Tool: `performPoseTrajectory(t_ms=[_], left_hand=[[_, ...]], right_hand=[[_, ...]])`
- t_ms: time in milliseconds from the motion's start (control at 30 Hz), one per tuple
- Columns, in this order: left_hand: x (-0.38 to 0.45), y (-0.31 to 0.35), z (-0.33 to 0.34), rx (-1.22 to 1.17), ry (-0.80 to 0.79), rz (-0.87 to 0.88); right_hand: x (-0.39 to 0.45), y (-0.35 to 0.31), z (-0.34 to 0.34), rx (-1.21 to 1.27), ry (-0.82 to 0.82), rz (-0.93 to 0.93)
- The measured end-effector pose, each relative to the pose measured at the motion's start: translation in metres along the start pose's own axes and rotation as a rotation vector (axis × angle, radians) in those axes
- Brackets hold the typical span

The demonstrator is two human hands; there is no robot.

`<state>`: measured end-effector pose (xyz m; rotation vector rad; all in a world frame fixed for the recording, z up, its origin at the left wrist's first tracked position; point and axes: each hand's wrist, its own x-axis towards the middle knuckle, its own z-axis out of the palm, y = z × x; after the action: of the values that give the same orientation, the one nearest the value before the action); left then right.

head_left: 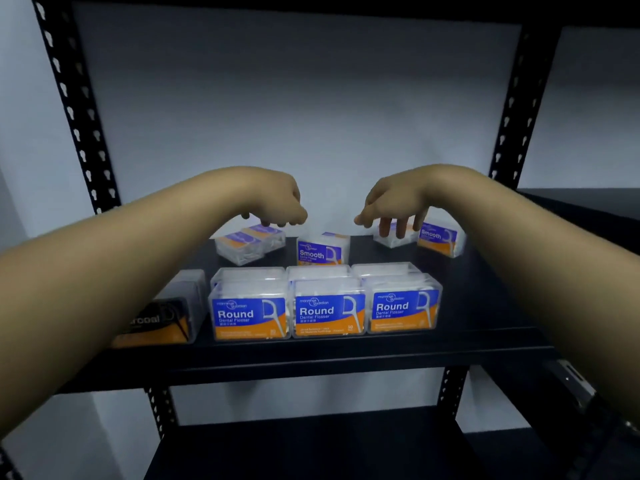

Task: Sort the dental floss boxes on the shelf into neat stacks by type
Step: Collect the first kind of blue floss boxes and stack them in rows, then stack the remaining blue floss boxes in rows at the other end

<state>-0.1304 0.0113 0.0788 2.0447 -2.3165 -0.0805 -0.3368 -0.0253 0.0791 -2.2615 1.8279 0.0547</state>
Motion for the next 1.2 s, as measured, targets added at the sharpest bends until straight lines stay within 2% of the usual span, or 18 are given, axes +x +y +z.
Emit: performPoseTrajectory(t_ms=[133,300,400,533,700,800,933,1200], left_hand=[[0.025,0.011,-0.005,0.056,-0.208,-0.055],[0.047,0.015,-0.003,0.181,-0.329,-0.087],[0.056,0.018,0.003,0.194,-0.303,-0.024],[0.063,0.021,0.011,0.304,-0.141,0.056],[0.064,0.019,0.016,0.169,-0.156,0.263],[0.068,0.011,0.023,0.165,-0.113,0.306],[0.07,0.002,0.023,0.181,-0.099,0.206],[0.07,-0.007,0.017,0.256,-0.22,-0.073]], right_hand=[[0.019,0.002,-0.004,-0.03,-0.164,0.048],[0.039,0.004,-0.001,-0.096,-0.178,0.101],[0.048,0.002,0.001,-0.125,-0.097,0.061],[0.062,0.002,0.004,-0.095,-0.008,-0.051],[0.084,0.0,0.014,-0.155,0.087,-0.163],[0.099,-0.001,0.02,-0.207,0.118,-0.217],[0.109,-0.003,0.021,-0.255,0.084,-0.27],[0.124,-0.005,0.014,-0.208,-0.03,-0.368]])
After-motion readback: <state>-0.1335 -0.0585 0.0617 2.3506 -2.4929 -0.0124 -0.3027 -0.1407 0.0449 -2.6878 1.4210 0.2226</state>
